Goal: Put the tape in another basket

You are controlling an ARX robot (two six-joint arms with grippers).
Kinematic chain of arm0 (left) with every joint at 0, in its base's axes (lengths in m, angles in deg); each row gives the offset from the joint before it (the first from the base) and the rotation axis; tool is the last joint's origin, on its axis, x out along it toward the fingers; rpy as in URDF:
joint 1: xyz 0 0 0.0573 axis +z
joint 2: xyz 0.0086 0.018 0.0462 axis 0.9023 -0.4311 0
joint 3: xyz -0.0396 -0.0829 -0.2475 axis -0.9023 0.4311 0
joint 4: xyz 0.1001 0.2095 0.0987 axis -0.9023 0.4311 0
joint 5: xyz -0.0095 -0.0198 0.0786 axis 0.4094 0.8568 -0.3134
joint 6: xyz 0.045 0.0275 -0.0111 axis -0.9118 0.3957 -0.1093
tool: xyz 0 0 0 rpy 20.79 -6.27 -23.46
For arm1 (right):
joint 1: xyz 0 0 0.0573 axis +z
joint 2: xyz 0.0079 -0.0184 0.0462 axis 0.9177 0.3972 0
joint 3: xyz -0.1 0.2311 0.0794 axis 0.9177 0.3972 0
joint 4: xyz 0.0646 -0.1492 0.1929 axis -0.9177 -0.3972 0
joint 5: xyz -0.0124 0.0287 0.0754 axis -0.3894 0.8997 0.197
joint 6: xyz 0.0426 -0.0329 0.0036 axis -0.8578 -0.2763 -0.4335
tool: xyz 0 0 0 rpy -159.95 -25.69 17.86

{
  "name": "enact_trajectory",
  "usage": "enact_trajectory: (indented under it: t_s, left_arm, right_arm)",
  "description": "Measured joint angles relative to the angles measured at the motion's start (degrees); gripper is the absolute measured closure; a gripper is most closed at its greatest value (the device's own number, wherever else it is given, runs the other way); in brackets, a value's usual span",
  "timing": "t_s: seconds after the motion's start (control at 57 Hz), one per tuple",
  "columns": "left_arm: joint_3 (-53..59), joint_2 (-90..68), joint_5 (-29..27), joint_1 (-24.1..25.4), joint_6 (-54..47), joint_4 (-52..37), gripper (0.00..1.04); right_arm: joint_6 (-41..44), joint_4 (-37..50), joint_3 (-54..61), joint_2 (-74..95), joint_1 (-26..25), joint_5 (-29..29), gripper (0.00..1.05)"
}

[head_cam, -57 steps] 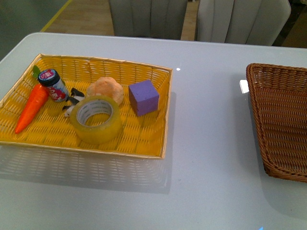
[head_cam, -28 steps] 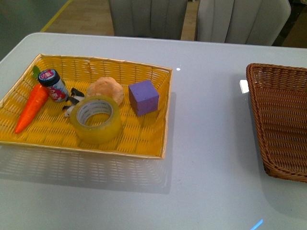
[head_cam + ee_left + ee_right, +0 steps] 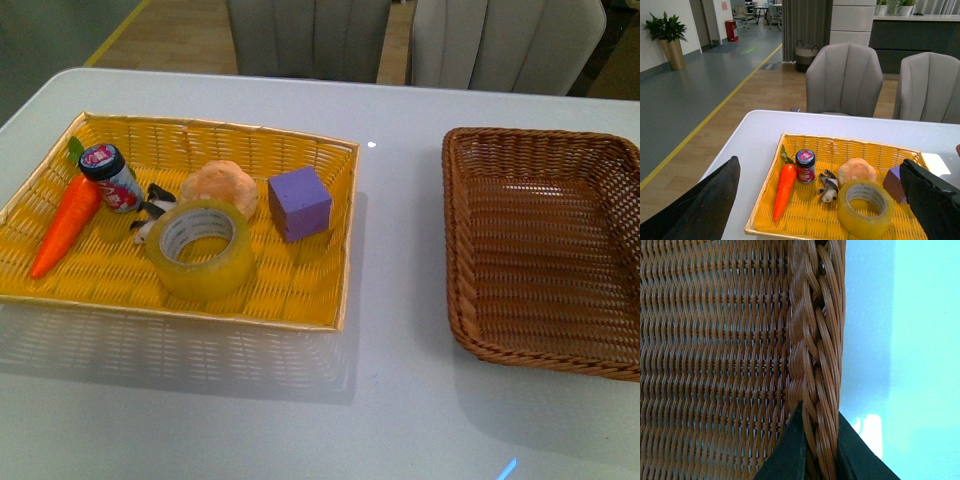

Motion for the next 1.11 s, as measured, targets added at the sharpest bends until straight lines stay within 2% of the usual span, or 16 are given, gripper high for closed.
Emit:
enact_trajectory:
  t_s: [0.263,0.456,0.632,0.649,0.772,1.018,1.053,1.105]
  left_arm:
    - [0.0,0.0,0.0,0.0,0.0,0.0,0.09]
    - [0.0,0.0,0.0,0.0,0.0,0.0,0.09]
    - [0.0,0.0,0.0,0.0,0.0,0.0,0.09]
    - [0.0,0.0,0.0,0.0,0.0,0.0,0.09]
    - [0.0,0.0,0.0,0.0,0.0,0.0,0.09]
    - [0.0,0.0,0.0,0.0,0.0,0.0,0.09]
    - [0.0,0.0,0.0,0.0,0.0,0.0,0.09]
    - [0.0,0.0,0.0,0.0,0.0,0.0,0.09]
  right_arm:
    - [-5.3,1.1,2.1,-0.9,8.2,-0.6,1.00]
    - [-8.0,1.7,3.1,-0.9,10.7,-1.3,0.99]
    - [-9.2,4.2,4.2,-1.4,10.2,-2.8,0.71]
    - [-9.2,5.2,4.5,-1.9,9.8,-3.5,0.65]
    - [-8.6,7.7,5.7,-5.6,7.5,-4.2,0.46]
    - [-5.3,11.9,11.2,-17.4,3.2,-1.7,0.10]
    - [-5.3,20.0,14.2,-18.3,2.6,0.4,0.13]
    - [-5.0,40.5,21.9,-20.2,2.3,0.6,0.25]
